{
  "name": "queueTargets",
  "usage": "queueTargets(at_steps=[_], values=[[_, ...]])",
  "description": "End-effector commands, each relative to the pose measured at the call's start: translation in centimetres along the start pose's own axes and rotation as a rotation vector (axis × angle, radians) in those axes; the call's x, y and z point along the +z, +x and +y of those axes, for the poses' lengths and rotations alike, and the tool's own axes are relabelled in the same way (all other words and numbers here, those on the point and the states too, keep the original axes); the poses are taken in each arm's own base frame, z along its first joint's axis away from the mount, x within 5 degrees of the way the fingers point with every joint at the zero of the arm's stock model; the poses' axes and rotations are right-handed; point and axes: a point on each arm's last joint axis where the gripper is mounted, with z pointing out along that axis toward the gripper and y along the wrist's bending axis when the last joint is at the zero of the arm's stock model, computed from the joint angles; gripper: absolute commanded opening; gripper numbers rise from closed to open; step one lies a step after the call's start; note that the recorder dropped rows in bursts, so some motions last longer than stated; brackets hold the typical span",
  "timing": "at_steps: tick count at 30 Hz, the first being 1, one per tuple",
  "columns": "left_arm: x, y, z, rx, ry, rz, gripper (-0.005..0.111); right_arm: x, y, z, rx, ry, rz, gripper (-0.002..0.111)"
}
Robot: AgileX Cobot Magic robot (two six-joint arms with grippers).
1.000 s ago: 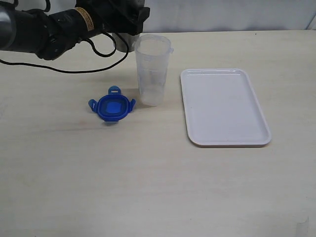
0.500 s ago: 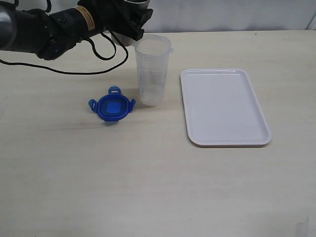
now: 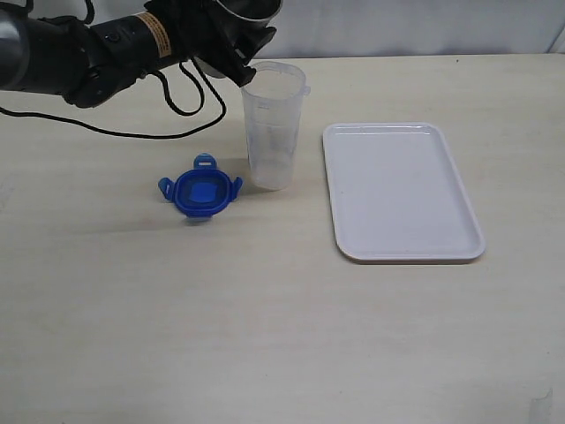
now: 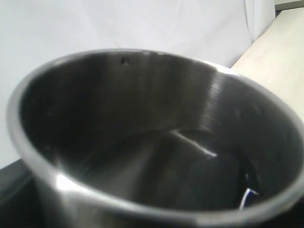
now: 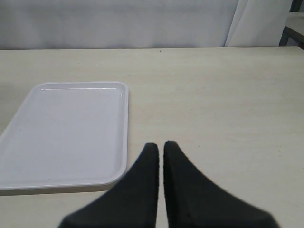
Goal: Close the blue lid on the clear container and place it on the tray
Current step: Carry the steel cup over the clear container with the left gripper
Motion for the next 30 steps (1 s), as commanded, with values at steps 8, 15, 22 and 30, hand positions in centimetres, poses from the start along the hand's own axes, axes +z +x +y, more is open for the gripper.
queueTargets(at_steps=[8, 15, 22, 30], values=[[-0.10, -2.14, 0.42, 0.100, -0.009, -0.114, 0.000, -0.01, -0.04, -0.01, -0.005, 0.003, -0.013, 0.004], [-0.10, -2.14, 0.42, 0.175, -0.013, -0.114, 0.000, -0.01, -0.04, -0.01, -0.005, 0.003, -0.013, 0.004], [-0.10, -2.17, 0.41, 0.223, -0.016, -0.118, 0.000, -0.01, -0.04, -0.01, -0.005, 0.003, -0.013, 0.004], [-0.11, -2.19, 0.41, 0.281, -0.019, -0.119, 0.000, -0.01, -0.04, -0.01, -0.005, 0.003, -0.013, 0.004]])
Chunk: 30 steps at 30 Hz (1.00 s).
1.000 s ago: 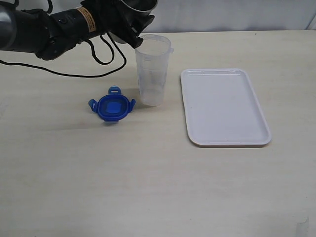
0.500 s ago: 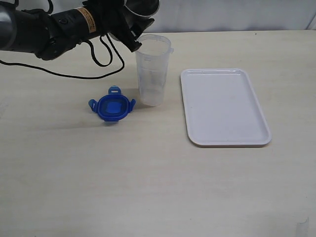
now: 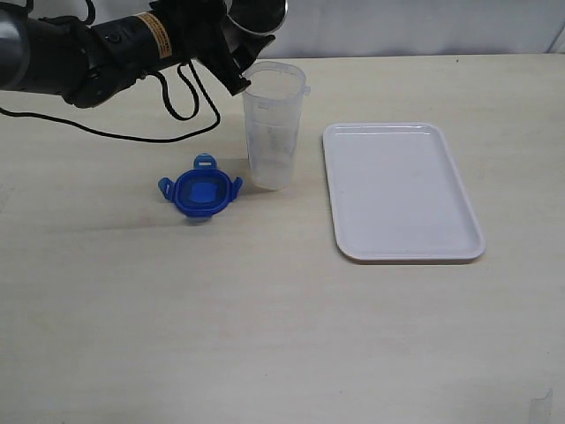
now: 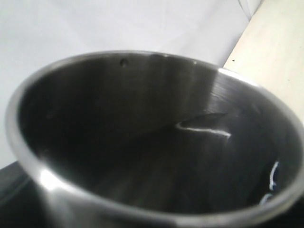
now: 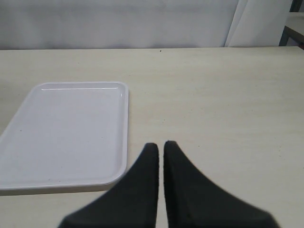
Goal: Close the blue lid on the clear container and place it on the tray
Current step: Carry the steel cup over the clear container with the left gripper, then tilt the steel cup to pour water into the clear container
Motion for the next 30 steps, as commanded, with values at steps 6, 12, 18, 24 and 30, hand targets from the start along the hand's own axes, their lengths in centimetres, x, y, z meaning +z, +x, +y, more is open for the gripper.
queueTargets(at_steps=[6, 12, 18, 24, 30], values=[[-0.10, -1.96, 1.00, 0.072, -0.044, -0.106, 0.000, -0.01, -0.04, -0.01, -0.005, 0.003, -0.013, 0.004], [-0.10, -1.98, 1.00, 0.115, -0.047, -0.107, 0.000, -0.01, -0.04, -0.01, -0.005, 0.003, -0.013, 0.004], [-0.11, -2.09, 1.02, 0.148, -0.051, -0.119, 0.000, -0.01, -0.04, -0.01, -0.005, 0.003, -0.013, 0.004], [-0.11, -2.09, 1.02, 0.179, -0.053, -0.119, 0.000, -0.01, -0.04, -0.01, -0.005, 0.003, -0.013, 0.004], [-0.11, -2.09, 1.02, 0.222, -0.056, -0.117, 0.000, -0.01, -0.04, -0.01, -0.005, 0.003, -0.013, 0.004]])
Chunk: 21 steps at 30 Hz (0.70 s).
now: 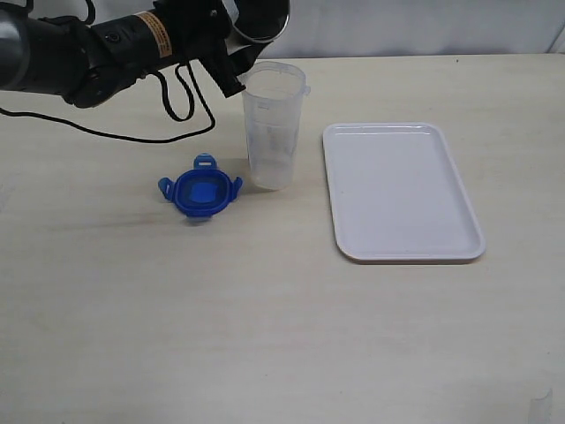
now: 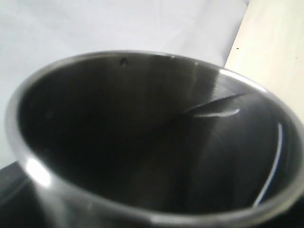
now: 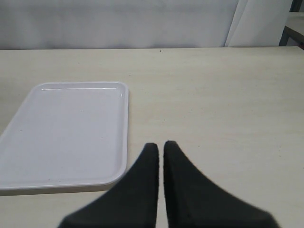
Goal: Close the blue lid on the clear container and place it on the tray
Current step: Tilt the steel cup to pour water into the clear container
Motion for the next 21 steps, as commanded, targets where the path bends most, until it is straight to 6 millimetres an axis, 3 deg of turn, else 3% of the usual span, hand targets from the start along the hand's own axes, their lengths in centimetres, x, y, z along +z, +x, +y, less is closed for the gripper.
queueTargets(at_steps=[1, 21], values=[[-0.08, -1.74, 1.35, 0.036, -0.061, -0.097, 0.000, -0.01, -0.04, -0.01, -0.005, 0.003, -0.013, 0.004], [-0.08, -1.74, 1.35, 0.118, -0.065, -0.095, 0.000, -0.01, -0.04, -0.01, -0.005, 0.003, -0.013, 0.004]])
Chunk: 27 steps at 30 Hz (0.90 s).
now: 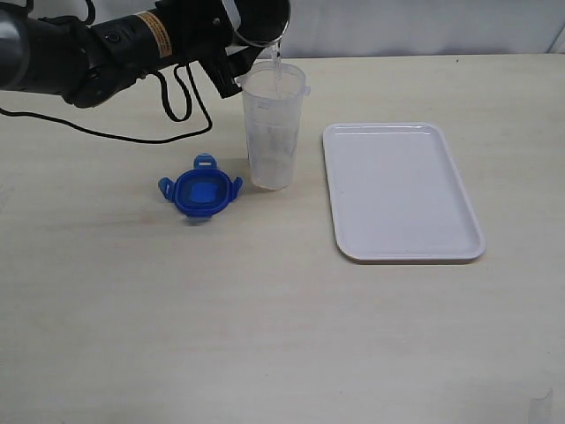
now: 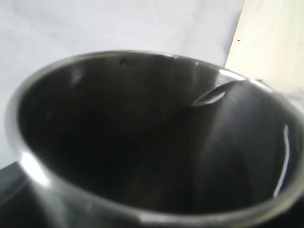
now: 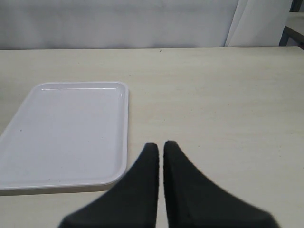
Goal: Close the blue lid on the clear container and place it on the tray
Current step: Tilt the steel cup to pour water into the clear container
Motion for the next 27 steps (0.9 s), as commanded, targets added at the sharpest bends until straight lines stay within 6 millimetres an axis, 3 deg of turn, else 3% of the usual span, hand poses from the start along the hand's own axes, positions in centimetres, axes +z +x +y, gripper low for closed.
queueTargets(at_steps=[1, 27], values=[[-0.08, -1.59, 1.50, 0.034, -0.070, -0.089, 0.000, -0.01, -0.04, -0.01, -0.005, 0.003, -0.013, 0.004], [-0.07, -1.54, 1.47, 0.141, -0.071, -0.080, 0.000, -0.01, -0.04, -0.01, -0.005, 0.003, -0.013, 0.004]])
